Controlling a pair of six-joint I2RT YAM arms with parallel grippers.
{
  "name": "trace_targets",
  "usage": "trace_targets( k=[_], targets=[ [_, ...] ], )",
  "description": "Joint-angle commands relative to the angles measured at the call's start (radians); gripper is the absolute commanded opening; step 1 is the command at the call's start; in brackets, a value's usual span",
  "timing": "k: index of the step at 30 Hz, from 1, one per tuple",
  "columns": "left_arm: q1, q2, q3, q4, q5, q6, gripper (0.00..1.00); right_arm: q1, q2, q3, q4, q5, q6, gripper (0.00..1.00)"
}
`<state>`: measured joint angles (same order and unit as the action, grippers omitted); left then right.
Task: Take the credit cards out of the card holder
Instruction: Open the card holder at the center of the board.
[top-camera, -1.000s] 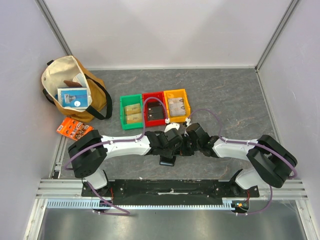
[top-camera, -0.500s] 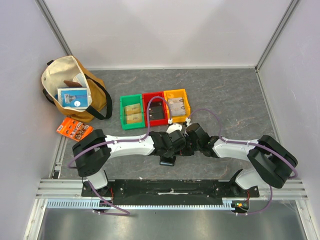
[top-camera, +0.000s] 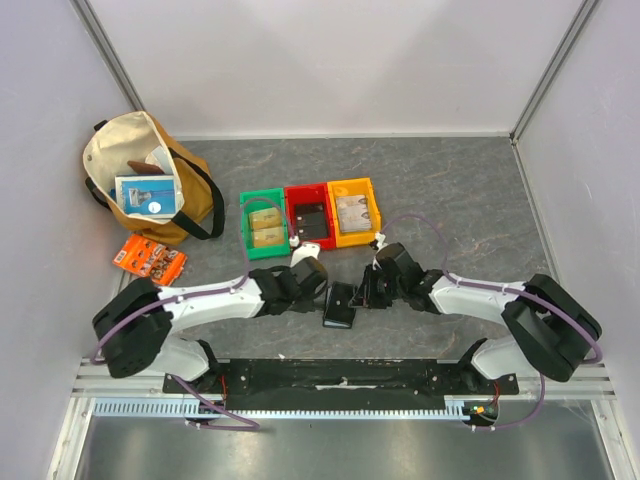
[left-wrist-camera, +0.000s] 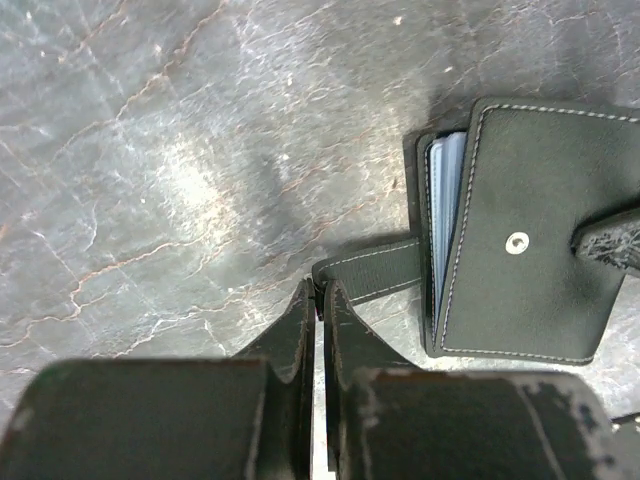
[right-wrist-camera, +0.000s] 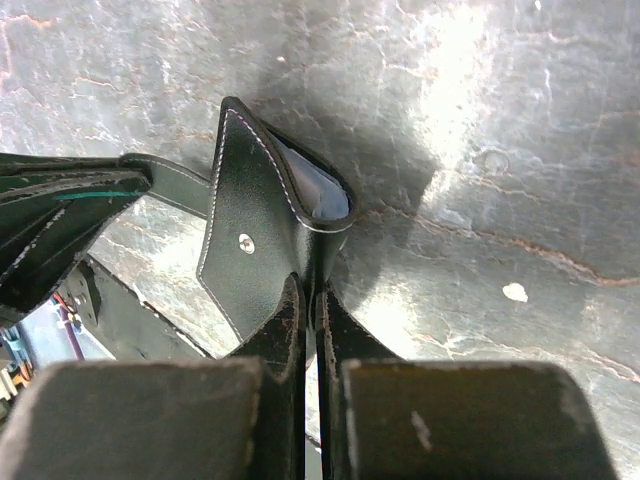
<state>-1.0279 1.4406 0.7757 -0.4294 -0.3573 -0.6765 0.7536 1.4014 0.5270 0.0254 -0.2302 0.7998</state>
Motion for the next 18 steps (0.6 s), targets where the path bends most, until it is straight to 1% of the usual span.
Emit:
trace_targets(
  k=[1, 3, 4, 5, 6, 9, 10, 11, 12, 13, 18],
  targets=[
    [0.087, -0.135, -0.143, 0.104, 0.073, -0.081, 0.02, -0.031, 0.001, 0.036, -0.157, 0.086, -0.106, 0.0],
    [0.114, -0.169, -0.203, 0.19, 0.144, -0.11, 0.02, -0.031, 0.024, 0.076, -0.202, 0.107, -0.148, 0.06],
    [0.12, -0.178, -0.234, 0.222, 0.167, -0.127, 0.02, -0.03, 0.034, 0.096, -0.234, 0.117, -0.166, 0.13],
    [0.123, -0.183, -0.246, 0.244, 0.187, -0.142, 0.02, -0.03, 0.039, 0.116, -0.257, 0.13, -0.18, 0.21],
    [0.123, -0.184, -0.257, 0.263, 0.199, -0.156, 0.02, -0.03, 0.041, 0.137, -0.277, 0.146, -0.194, 0.33],
    [0.121, -0.184, -0.286, 0.322, 0.231, -0.208, 0.02, -0.019, 0.024, 0.206, -0.358, 0.212, -0.223, 0.65],
    [0.123, -0.187, -0.299, 0.342, 0.235, -0.222, 0.02, -0.008, 0.016, 0.235, -0.386, 0.224, -0.228, 0.78],
    [0.123, -0.192, -0.311, 0.363, 0.239, -0.241, 0.02, 0.003, 0.01, 0.272, -0.404, 0.265, -0.234, 0.87],
    [0.123, -0.197, -0.322, 0.38, 0.239, -0.259, 0.02, 0.019, 0.01, 0.295, -0.427, 0.287, -0.235, 0.94],
    [0.123, -0.201, -0.334, 0.397, 0.242, -0.274, 0.02, 0.035, 0.014, 0.321, -0.447, 0.305, -0.237, 0.98],
    [0.123, -0.227, -0.391, 0.48, 0.242, -0.351, 0.02, 0.165, 0.071, 0.447, -0.539, 0.461, -0.225, 0.98]
  ],
)
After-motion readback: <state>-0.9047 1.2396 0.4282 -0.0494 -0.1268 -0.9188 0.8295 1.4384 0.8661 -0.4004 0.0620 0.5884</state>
